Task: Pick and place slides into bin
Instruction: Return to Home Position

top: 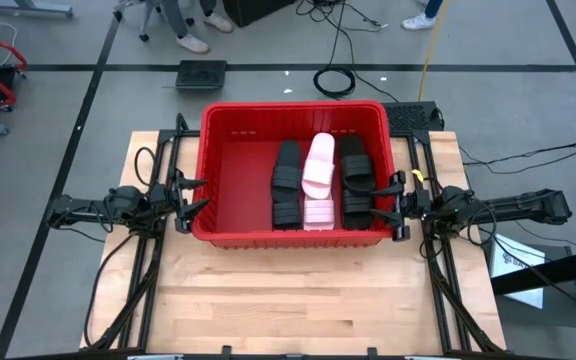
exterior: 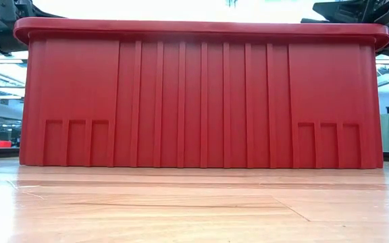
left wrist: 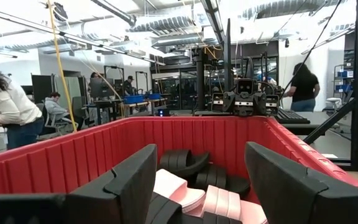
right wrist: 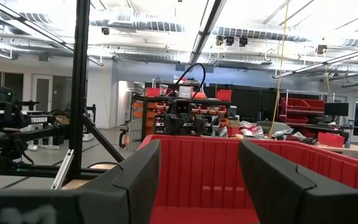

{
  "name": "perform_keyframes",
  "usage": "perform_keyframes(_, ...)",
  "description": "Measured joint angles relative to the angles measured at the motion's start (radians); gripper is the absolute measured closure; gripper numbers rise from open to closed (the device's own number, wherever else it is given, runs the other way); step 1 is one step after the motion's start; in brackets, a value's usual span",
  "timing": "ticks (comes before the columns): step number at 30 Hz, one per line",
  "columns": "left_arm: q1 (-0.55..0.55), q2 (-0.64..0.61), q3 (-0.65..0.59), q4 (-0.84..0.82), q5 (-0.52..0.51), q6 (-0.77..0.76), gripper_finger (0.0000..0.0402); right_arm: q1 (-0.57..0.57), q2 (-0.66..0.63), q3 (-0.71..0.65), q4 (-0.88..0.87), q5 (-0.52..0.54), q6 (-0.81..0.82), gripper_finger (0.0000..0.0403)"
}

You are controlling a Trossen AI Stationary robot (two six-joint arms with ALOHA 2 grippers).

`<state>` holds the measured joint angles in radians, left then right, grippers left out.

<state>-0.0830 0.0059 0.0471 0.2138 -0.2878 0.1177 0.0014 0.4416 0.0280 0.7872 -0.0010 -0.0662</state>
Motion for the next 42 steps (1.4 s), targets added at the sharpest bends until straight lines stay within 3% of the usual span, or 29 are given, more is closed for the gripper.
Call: perform_keyframes(42,0.0,0.0,0.0,-0.002,0.0,-0.016,0.0151,0.0,0.0,0.0,0.0,0.0,-0.001,0.0195)
